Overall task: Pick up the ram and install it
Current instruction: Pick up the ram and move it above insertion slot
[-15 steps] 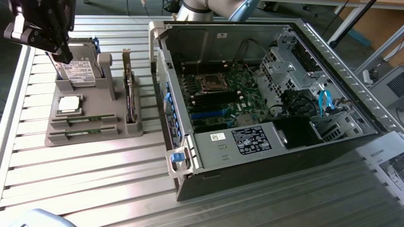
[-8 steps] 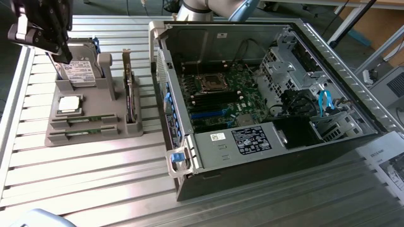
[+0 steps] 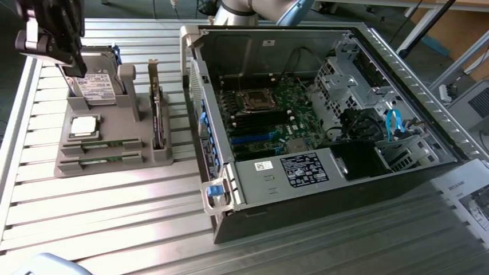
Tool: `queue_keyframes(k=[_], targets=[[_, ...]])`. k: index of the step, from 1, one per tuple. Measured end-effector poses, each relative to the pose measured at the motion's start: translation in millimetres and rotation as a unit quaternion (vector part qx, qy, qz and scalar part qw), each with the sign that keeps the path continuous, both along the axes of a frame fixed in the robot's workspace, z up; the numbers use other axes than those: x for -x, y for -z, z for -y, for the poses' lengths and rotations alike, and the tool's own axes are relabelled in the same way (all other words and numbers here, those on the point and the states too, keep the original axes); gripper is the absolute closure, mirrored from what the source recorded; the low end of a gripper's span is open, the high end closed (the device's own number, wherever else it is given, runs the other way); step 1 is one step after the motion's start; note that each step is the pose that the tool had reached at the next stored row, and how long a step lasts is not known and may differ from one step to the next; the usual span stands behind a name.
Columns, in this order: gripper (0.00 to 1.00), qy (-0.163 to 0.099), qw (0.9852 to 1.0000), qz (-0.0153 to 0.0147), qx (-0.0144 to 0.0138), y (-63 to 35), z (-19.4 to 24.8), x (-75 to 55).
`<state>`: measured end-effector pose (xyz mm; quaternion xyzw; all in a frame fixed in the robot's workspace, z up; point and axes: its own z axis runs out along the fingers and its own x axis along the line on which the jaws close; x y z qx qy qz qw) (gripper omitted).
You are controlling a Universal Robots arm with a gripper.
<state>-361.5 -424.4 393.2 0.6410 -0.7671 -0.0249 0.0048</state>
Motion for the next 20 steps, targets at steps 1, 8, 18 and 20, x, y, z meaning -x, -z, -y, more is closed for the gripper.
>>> queue_keyframes(k=[1,8,18,20], targets=[[0.90,-0.005,1.0000,0.0000,0.0000,0.0,0.0,0.0],[0.90,-0.047,0.9989,0.0000,0.0000,0.0,0.0,0.0],[0.90,-0.047,0.9989,0.0000,0.0000,1.4,0.0,0.0],[0.90,-0.047,0.9989,-0.0001,0.0000,1.6,0.0,0.0]])
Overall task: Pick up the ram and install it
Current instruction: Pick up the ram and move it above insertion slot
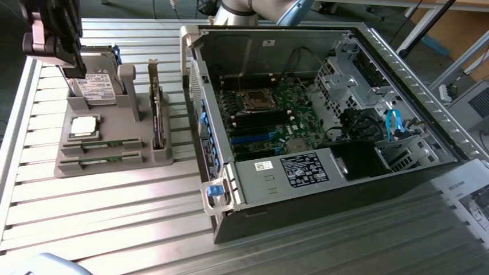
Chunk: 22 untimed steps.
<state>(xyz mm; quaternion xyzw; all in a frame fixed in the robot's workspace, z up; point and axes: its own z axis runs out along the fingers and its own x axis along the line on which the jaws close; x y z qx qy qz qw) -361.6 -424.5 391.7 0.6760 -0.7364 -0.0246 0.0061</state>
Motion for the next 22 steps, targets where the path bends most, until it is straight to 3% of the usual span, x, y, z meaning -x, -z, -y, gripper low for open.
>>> queue_keyframes(k=[19,21,22], targets=[[0.90,0.000,1.0000,0.0001,-0.0001,0.9,0.0,0.0],[0.89,0.000,1.0000,0.0001,-0.0001,0.9,0.1,0.1],[0.83,0.000,1.0000,0.0001,-0.0001,0.9,0.2,0.0]])
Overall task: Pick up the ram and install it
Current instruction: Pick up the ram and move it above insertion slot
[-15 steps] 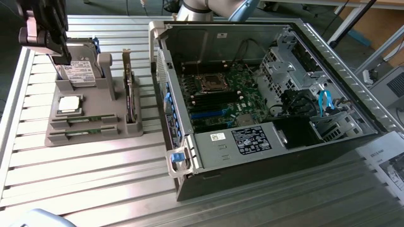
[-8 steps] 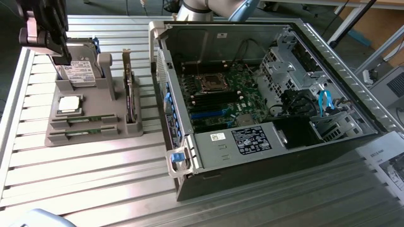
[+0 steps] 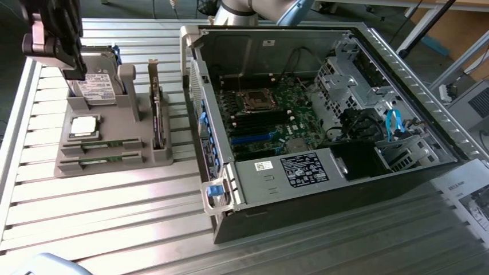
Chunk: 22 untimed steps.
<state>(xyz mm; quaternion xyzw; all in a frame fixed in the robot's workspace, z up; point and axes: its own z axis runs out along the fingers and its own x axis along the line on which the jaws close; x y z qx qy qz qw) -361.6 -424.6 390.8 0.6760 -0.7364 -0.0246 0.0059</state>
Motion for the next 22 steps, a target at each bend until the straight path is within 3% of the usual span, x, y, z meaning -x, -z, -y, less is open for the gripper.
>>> queue_keyframes(k=[1,2,11,22], targets=[[0.83,0.000,1.0000,0.0000,0.0000,-0.1,0.0,0.0],[0.76,0.000,1.0000,0.0000,0.0000,-0.1,0.0,0.0],[0.76,0.000,1.0000,0.0000,0.0000,0.6,0.1,0.0],[0.76,0.000,1.0000,0.0016,0.0000,15.3,0.1,0.0]])
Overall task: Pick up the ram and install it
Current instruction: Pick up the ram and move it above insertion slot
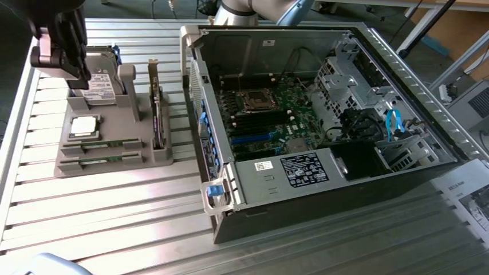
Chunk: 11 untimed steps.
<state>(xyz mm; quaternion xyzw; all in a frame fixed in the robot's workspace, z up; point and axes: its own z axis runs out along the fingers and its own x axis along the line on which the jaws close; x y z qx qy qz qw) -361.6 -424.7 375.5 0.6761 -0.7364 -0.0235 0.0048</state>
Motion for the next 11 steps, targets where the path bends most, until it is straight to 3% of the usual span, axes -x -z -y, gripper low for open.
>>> queue_keyframes(k=[11], targets=[[0.76,0.000,1.0000,0.0019,0.0000,15.3,0.0,0.0]])
